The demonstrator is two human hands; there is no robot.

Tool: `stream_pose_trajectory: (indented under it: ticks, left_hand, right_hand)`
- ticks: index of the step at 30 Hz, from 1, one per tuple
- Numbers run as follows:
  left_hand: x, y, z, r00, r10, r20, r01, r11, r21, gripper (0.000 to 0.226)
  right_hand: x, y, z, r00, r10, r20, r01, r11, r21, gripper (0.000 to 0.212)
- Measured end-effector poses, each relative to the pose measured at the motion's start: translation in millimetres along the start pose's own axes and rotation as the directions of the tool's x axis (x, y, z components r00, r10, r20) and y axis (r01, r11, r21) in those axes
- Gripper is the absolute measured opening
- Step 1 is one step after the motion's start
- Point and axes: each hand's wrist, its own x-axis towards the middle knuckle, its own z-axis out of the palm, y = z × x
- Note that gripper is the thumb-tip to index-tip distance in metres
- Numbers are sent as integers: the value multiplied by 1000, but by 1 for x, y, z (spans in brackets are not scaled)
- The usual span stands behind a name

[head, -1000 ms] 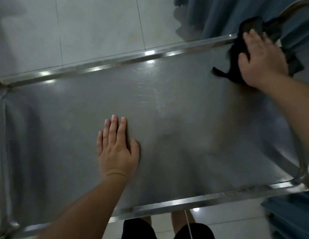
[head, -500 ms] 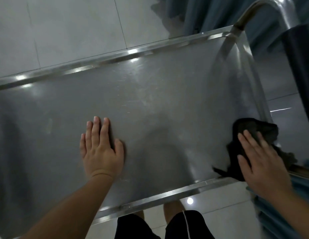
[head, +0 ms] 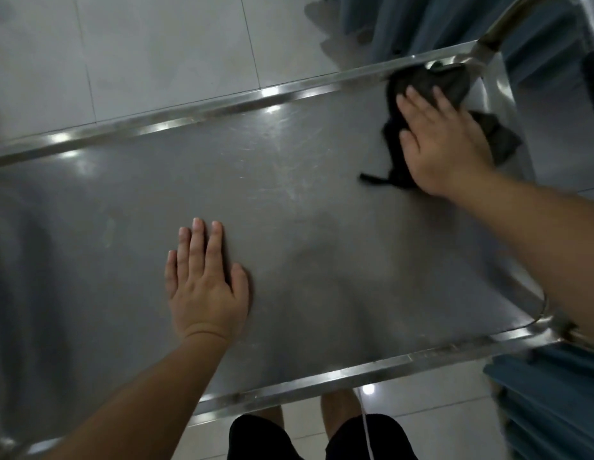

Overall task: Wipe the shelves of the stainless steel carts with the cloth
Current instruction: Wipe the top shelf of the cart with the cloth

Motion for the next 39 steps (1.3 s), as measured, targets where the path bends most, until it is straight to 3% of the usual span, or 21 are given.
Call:
stream_pose_trajectory:
  ticks: [4,8,14,19,22,27,32,39]
  left_hand:
    - [1,-2,0,1000,-2,-1,2,1000,9,73]
    - [0,-5,3,1000,7,-9,-7,1000,16,72]
    - [-4,-5,5,1000,24,-19,-24,1000,14,72]
    - [-4,-5,4,1000,22,-18,-22,1000,1,73]
    - [-5,-3,4,1000,19,-24,-19,1000,-1,73]
    - [-5,0,6,999,12,-41,-12,1000,5,73]
    - [-3,-1,6,999,20,-42,-19,1000,9,73]
    - [-1,-1,4,999,14,-40,-14,1000,17,73]
  right_hand:
    - [60,-10,-13,1000,21,-4,-21,999,43,66]
    - [38,-19,-5,1000,25,-14,-23,996,88,65]
    - [-117,-22,28,992,-101,-79,107,991,75,58]
    - [-274,-17,60,991,-131,32,130,991,20,59]
    - [-297,-15,66,992,-106,66,107,994,-3,59]
    - [-242,-29,60,991,-112,66,114,993,-26,62]
    - [-114,-68,44,994,-87,-62,86,996,-27,59]
    - [52,-108,8,997,-18,-71,22,998,51,67]
